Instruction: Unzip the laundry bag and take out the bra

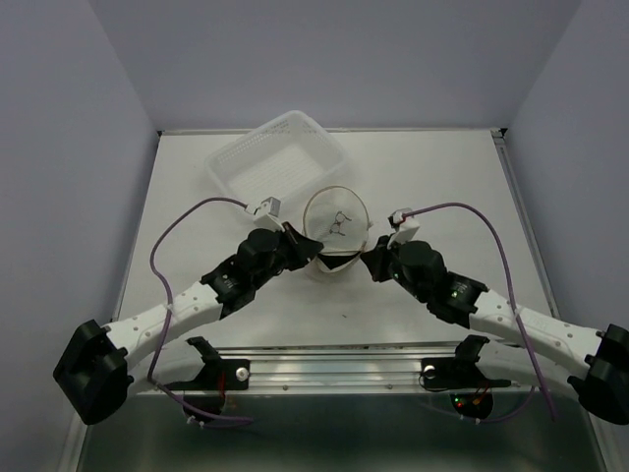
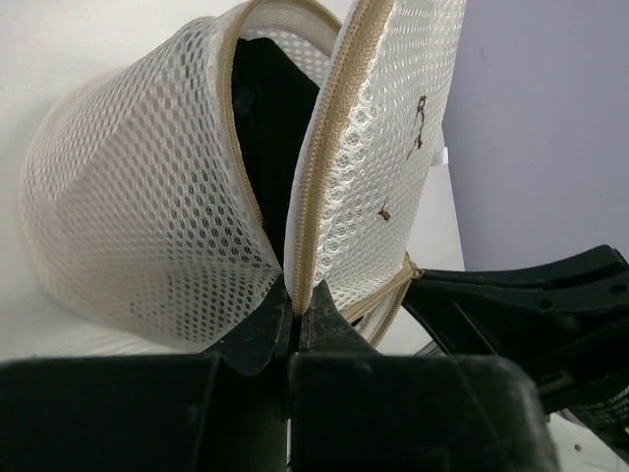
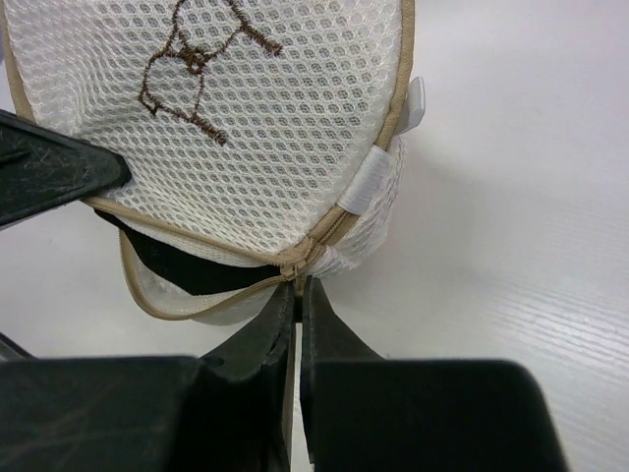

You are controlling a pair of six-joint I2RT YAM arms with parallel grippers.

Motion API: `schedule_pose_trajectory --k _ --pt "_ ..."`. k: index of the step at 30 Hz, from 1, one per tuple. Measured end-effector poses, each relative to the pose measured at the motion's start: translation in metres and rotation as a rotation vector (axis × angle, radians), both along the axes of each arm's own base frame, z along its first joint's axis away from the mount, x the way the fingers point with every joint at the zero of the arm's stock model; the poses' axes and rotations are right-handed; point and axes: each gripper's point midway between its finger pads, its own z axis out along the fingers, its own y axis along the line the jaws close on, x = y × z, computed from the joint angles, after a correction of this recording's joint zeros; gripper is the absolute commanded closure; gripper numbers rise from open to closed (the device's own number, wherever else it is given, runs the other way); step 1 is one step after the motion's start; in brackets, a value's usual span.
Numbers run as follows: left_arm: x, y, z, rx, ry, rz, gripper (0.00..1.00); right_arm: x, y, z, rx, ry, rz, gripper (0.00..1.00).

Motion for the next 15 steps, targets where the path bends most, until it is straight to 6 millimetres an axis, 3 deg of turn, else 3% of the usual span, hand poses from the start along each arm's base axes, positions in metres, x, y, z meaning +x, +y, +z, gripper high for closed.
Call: schedule_pose_trajectory --k 6,13,14,15 --pt "-0.015 0.016 0.009 -0.036 -0.043 -0.034 1.00 -0.006 0.010 0.007 0.044 0.002 0.058 0.99" --pt "-0.012 0.027 -0.009 -0.003 -0.026 -0.006 1.00 0.000 0.024 -0.015 -0.016 0.051 0.092 0.99" --pt "-0.011 0.028 -0.011 0.002 -0.023 0.001 1.00 0.002 0.025 -0.018 -0.026 0.055 0.095 0.96" --pt "-0.010 0.029 -0.014 0.005 -0.020 0.007 1.00 0.003 0.026 -0.021 -0.036 0.059 0.096 0.84"
